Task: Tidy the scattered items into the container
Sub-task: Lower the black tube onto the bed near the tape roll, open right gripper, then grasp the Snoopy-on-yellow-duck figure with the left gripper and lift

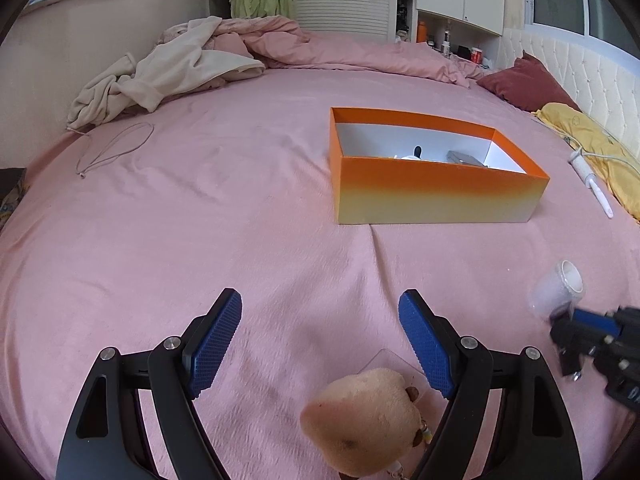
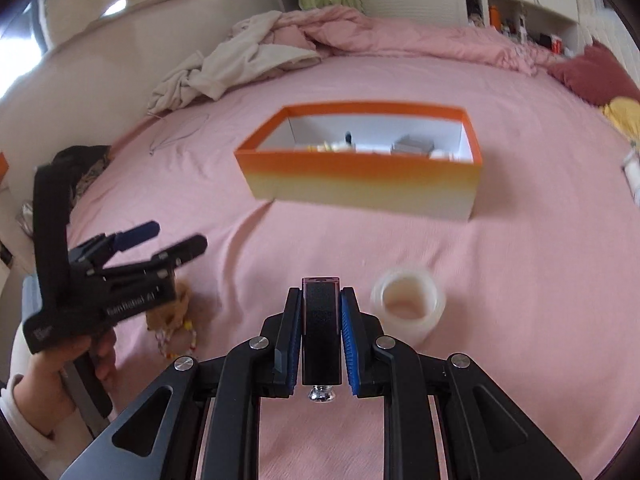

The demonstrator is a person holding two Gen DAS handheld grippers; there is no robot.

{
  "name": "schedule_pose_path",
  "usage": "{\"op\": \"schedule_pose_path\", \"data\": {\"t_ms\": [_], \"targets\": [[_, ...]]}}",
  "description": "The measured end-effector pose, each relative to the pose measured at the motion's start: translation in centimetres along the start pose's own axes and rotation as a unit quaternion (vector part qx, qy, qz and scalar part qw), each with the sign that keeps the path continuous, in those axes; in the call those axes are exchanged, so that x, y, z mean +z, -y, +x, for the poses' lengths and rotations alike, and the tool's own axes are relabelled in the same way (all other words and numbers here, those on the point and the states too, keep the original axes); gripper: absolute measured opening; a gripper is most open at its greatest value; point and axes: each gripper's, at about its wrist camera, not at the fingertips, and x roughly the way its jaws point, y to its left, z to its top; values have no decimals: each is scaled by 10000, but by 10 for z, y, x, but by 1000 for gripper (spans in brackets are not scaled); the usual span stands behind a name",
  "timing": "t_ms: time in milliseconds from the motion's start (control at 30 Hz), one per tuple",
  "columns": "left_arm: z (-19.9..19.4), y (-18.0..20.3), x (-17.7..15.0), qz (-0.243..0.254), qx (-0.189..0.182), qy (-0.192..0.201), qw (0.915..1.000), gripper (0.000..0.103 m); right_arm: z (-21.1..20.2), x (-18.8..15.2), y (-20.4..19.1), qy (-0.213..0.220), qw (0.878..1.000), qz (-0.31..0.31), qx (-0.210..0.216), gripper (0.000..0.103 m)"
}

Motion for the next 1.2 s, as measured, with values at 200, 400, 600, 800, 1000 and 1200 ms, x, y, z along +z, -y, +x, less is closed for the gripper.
{"op": "schedule_pose_path", "data": {"t_ms": [200, 400, 600, 800, 1000, 1200], "targets": [[-2, 1, -2, 85, -2, 25, 10000, 81, 17, -27, 1, -31, 9990, -160, -421, 18], [-10, 6, 12, 397, -176, 33, 9991, 81, -2, -32, -3, 491, 9983, -159, -262, 52], [-14, 22, 82, 809, -667, 163, 9944, 81, -26, -33, 9, 958, 9948, 324, -126, 66], [42, 61, 162, 1313, -1242, -541, 9821, 81, -29, -27, 22, 1003, 9923, 726, 35, 66], [119, 89, 184, 1595, -935, -1481, 9715, 81, -26, -31, 20, 932, 9915, 876, 257, 66], [171, 95, 163, 1684, -364, -2069, 9631, 71, -28, -28, 20, 1017, 9899, 917, 365, 66]]}}
